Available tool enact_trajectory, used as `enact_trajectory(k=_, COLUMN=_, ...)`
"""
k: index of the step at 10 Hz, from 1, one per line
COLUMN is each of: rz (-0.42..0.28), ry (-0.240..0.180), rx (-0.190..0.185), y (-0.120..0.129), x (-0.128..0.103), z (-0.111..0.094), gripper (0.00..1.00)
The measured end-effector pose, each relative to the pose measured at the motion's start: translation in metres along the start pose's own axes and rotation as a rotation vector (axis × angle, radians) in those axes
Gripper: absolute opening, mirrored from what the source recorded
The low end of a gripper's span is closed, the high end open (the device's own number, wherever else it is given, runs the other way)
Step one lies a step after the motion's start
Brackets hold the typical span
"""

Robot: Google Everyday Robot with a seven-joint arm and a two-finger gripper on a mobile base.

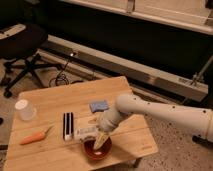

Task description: Place the bottle in the ceramic bowl

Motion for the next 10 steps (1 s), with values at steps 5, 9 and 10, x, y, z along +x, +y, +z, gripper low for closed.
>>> enact_trajectory(k=5, rz=-0.054, ry=0.103, rx=-0.011, y=-0.0022, x=0.006, z=-0.0021, gripper=0.54)
enact_trajectory(k=9, rz=-0.081, ry=0.187, rx=-0.037, y=-0.0007, x=0.0058, z=-0.0042, gripper=0.12)
enact_trajectory(k=10, rz=-0.09, ry=0.183, rx=-0.035, y=-0.0008, x=0.0015, z=-0.0051, gripper=0.04)
